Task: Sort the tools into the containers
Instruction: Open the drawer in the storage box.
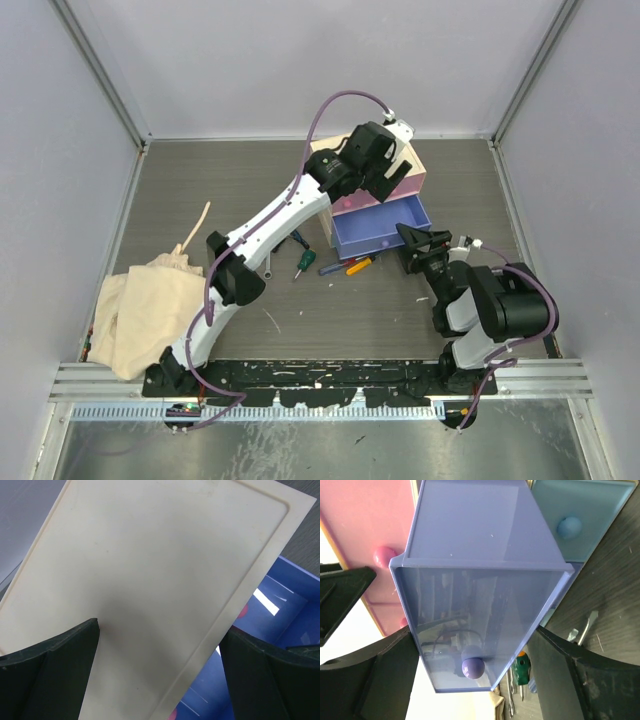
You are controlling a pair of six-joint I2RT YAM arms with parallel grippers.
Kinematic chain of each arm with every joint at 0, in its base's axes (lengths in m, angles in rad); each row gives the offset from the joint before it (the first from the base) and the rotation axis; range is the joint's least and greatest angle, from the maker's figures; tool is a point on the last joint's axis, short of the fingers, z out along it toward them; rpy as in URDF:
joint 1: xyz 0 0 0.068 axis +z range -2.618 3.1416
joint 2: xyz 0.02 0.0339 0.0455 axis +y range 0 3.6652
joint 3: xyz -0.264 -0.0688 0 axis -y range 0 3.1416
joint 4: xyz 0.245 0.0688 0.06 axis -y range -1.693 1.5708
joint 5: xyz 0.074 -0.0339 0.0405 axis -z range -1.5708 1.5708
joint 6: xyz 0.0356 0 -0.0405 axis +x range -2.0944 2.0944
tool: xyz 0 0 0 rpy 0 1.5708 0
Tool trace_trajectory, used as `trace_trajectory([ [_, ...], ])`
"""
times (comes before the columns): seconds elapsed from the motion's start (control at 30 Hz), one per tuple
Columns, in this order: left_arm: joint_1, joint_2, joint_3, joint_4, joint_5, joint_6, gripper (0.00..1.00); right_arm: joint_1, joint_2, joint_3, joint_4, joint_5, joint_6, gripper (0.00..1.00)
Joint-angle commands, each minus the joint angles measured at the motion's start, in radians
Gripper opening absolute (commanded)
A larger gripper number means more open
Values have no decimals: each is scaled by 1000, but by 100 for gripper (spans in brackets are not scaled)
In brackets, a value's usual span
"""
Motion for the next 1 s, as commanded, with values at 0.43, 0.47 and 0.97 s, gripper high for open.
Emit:
trace_trajectory([
  [0.43,75,61,-25,-32,-29,-52,98,1,-815,24,-910,56,-259,54],
  [0.47,76,62,-27,-32,-26,-52,98,0,-834,26,-937,53,-261,54],
  [0.97,76,26,-90,-16,-27,-34,98,-85,-683,56,-886,-50,-268,55],
])
